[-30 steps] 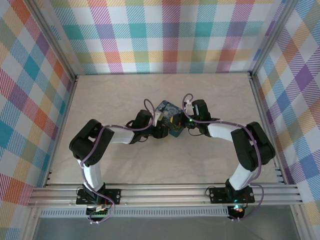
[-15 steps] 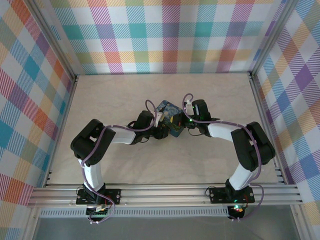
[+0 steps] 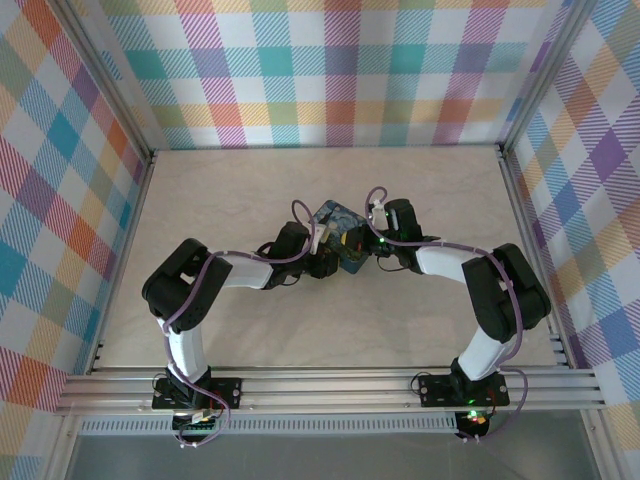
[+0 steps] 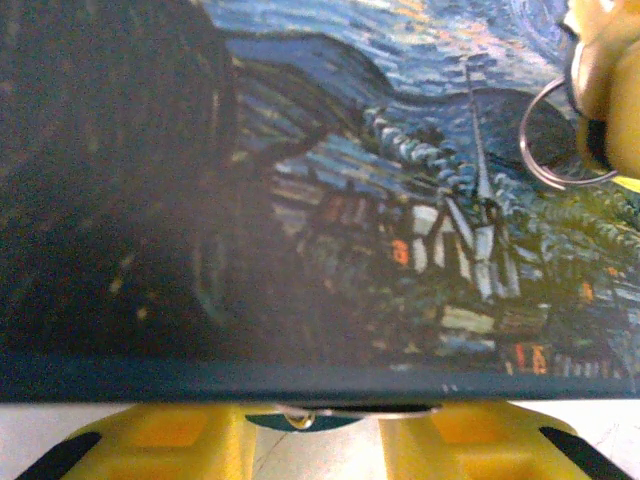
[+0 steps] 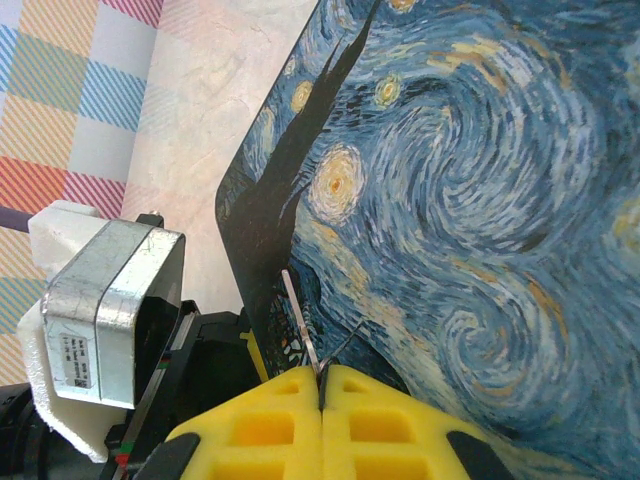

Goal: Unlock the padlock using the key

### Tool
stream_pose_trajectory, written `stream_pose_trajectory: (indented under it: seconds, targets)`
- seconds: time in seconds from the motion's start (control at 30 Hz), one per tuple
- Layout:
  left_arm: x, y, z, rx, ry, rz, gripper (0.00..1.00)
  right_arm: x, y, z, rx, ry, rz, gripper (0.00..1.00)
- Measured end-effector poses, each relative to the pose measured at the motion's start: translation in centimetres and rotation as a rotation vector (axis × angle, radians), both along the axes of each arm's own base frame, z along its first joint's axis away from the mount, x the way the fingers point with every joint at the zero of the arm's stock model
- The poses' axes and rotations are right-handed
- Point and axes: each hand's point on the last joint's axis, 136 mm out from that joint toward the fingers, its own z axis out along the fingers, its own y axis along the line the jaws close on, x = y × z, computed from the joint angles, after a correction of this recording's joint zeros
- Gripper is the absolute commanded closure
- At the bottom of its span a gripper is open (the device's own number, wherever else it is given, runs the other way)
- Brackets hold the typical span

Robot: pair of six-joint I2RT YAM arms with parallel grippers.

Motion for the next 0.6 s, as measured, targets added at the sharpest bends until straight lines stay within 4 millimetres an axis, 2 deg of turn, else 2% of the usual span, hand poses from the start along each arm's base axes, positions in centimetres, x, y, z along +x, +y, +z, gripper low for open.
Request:
stream_pose_trajectory:
  seconds: [0.6]
  targets:
    - [0.34,-0.29,0.03,-0.028,0.042,0.041,0.73,0.21,-0.20,0.07,-0.004,-0.007,-0.012,1.00]
